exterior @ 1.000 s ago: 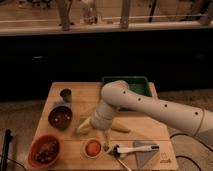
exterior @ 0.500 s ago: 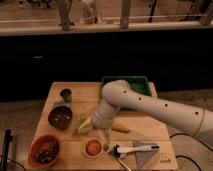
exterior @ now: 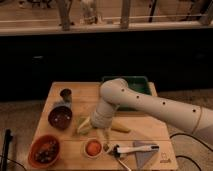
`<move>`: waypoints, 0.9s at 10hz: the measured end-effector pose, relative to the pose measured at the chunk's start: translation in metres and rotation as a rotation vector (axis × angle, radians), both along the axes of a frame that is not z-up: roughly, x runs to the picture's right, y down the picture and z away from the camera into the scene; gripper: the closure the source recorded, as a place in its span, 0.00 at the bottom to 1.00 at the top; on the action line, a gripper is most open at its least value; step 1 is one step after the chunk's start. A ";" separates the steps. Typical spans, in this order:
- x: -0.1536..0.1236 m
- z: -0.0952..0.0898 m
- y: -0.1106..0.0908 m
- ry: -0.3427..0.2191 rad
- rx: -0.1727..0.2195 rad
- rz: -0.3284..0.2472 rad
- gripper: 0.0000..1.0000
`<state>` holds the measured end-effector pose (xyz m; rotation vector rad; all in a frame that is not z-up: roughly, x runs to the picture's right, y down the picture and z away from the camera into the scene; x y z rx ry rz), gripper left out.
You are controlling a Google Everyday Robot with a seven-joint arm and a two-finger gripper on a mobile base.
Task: Place apple in paper cup
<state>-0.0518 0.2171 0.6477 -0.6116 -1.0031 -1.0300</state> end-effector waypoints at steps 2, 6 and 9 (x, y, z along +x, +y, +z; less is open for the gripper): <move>0.001 0.000 0.000 -0.003 0.002 0.000 0.20; 0.006 -0.003 -0.002 -0.017 0.017 0.009 0.20; 0.009 -0.004 -0.002 -0.019 0.022 0.012 0.20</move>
